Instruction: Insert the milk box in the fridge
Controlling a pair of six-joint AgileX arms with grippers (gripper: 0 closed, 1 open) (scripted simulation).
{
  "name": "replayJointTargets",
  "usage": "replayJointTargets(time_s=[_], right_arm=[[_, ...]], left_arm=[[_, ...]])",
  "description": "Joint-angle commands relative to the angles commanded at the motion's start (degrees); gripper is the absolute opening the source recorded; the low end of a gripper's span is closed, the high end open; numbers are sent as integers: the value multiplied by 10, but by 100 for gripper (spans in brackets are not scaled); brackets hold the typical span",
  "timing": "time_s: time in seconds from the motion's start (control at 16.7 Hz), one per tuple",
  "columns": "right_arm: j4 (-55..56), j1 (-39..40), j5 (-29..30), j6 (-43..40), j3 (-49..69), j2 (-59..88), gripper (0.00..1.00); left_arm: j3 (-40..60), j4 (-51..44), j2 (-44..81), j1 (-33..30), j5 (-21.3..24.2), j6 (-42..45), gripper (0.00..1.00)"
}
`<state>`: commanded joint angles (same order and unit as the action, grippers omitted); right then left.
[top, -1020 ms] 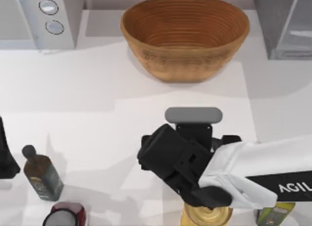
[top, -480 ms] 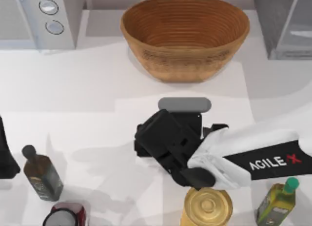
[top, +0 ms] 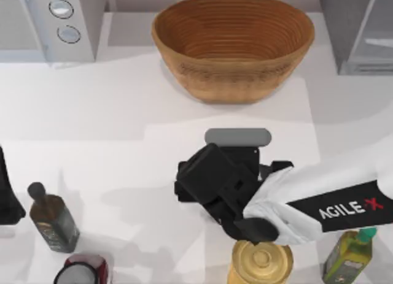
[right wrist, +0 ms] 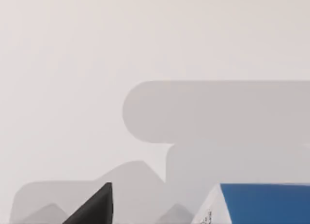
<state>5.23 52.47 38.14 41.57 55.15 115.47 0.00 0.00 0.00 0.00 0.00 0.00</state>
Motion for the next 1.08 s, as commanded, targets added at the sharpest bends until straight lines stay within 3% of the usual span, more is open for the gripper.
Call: replayJointTargets(time_s=[0.72,1.08], right_arm=[[0,0,0,0,0,0,2],[0,0,0,0,0,0,0]], left_arm=[[0,0,0,0,0,0,100],[0,0,0,0,0,0,100]])
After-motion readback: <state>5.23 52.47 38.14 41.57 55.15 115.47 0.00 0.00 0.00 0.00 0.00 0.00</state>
